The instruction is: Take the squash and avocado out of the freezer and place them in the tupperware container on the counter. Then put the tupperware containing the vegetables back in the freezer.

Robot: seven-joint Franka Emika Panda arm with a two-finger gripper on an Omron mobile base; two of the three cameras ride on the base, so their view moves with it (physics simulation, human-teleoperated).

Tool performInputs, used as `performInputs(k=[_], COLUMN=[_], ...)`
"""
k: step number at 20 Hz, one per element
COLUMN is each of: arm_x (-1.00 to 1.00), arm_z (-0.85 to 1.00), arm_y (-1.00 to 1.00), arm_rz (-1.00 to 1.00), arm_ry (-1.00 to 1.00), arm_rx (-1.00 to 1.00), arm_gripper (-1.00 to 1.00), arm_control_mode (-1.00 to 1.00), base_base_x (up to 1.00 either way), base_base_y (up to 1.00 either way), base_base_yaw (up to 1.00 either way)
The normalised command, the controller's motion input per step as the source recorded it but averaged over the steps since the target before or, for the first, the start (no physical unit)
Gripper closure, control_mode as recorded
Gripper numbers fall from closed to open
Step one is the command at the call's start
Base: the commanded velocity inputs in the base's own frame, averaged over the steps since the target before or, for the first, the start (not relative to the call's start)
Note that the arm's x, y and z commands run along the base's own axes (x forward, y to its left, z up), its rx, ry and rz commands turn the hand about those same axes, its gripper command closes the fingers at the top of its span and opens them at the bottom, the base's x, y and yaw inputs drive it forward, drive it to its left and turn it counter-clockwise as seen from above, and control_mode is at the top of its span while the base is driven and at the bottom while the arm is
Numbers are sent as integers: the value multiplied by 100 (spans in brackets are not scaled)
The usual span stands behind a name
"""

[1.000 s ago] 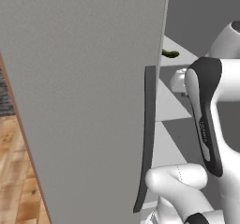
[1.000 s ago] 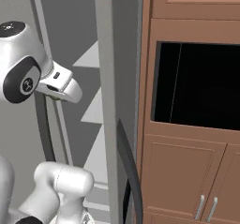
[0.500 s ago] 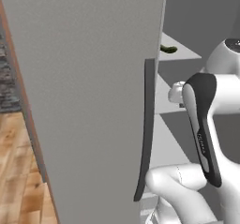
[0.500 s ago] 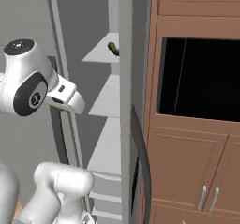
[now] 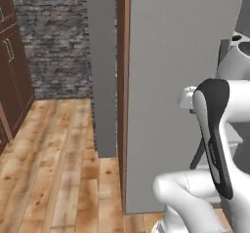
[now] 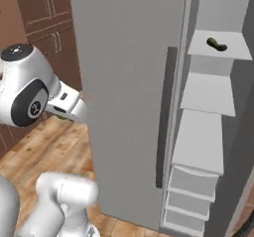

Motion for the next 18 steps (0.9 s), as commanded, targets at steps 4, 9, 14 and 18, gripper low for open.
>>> performInputs(k=[4,9,14,18], arm_x=[0,0,0,0], arm_z=[0,0,0,0], arm_y=[0,0,0,0], arm_rz=[0,0,0,0], arm_ry=[0,0,0,0], arm_rx=[0,0,0,0], arm_gripper=[100,100,100,100], arm_control_mode=[100,100,100,100], base_base_x=[0,6,71,95], base_base_y=[100,98,50,3], base_base_yaw=[65,65,53,41])
